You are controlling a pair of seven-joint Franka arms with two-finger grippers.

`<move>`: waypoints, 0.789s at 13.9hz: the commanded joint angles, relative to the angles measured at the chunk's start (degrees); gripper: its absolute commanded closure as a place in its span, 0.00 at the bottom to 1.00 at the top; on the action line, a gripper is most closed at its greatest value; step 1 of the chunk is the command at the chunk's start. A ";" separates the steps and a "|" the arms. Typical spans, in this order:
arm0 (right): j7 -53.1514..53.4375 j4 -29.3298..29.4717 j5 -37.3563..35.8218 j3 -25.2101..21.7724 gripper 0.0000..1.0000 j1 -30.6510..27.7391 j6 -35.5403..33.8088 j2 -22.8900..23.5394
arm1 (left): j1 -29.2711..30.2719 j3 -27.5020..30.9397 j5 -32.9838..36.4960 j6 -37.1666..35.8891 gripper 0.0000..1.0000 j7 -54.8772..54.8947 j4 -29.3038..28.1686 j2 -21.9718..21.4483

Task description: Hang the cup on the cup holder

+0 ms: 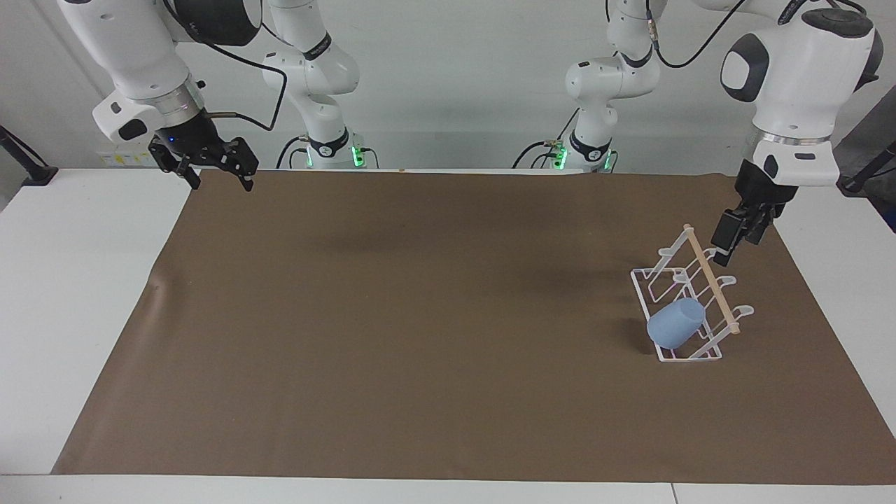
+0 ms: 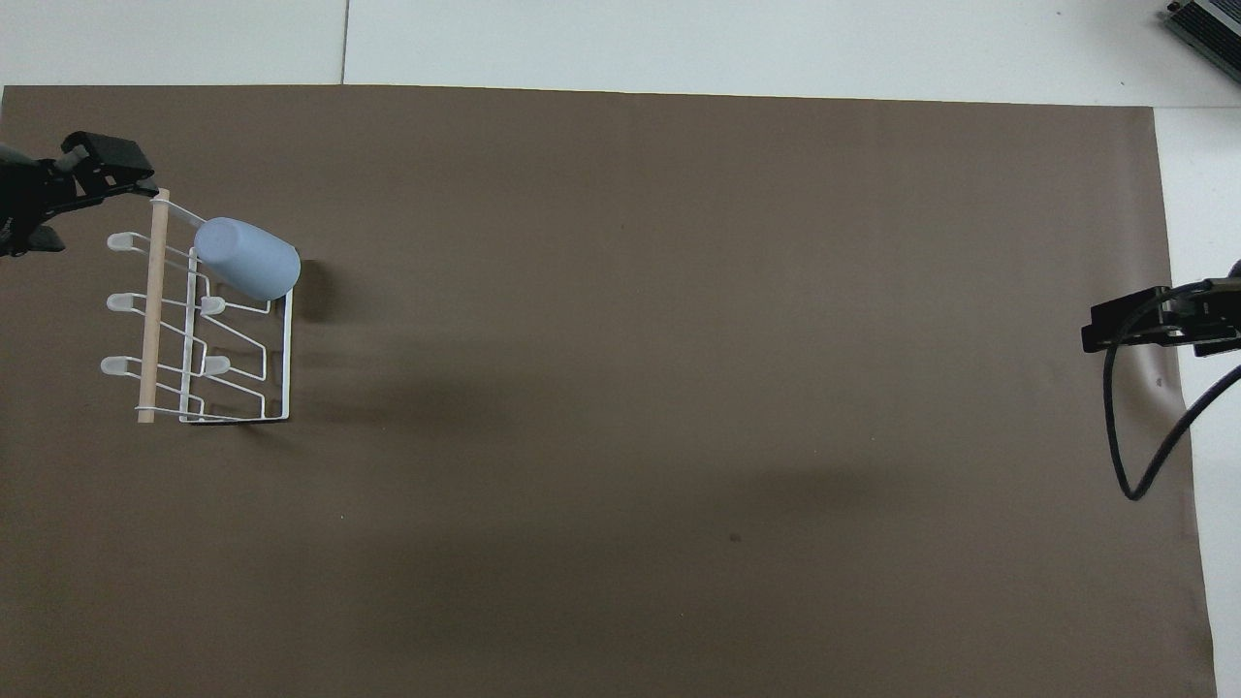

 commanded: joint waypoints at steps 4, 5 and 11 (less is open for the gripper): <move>1.03 -0.81 -0.68 0.25 0.00 -0.24 -0.45 -0.96 | 0.53 0.23 -1.28 -16.18 0.00 25.35 0.46 -2.81; 1.03 -0.89 -0.68 0.25 0.00 -0.24 -0.45 -0.96 | 0.53 0.23 -0.93 -17.77 0.00 27.65 0.72 -2.73; 1.03 -0.81 -0.68 0.25 0.00 -0.24 -0.45 -0.96 | -1.31 -0.74 -1.46 -18.51 0.00 28.29 0.21 -3.52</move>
